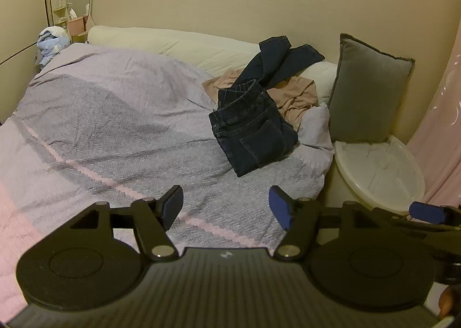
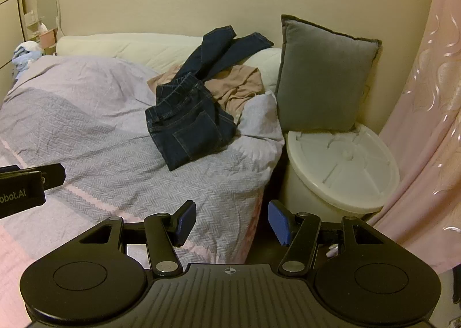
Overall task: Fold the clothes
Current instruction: 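Move both tools toward the dark blue jeans on the clothes pile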
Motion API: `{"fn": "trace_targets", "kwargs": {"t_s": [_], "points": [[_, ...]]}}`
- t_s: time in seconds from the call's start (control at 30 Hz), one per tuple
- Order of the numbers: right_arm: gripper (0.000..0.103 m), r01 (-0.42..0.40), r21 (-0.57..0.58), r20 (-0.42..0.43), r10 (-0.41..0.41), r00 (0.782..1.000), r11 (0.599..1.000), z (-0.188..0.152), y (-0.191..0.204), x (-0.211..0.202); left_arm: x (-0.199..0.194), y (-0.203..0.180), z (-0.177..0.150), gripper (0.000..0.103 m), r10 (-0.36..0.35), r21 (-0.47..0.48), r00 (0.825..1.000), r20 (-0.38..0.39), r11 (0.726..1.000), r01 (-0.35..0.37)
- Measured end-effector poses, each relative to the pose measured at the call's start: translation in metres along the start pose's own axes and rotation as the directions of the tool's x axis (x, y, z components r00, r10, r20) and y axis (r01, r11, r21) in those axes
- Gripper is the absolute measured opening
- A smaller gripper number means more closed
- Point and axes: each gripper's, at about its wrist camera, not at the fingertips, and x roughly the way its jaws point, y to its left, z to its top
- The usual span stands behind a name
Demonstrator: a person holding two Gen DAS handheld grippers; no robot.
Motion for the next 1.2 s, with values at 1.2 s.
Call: {"fn": "trace_targets", "kwargs": {"t_s": [1.2], "points": [[0.059, 0.015, -0.036, 0.096, -0.011, 0.995, 0.999, 0.010, 0.023, -0.023, -0.004, 0.047, -0.017, 0.062, -0.033, -0.102, 0.999, -0.005, 0.994, 0.032]]}}
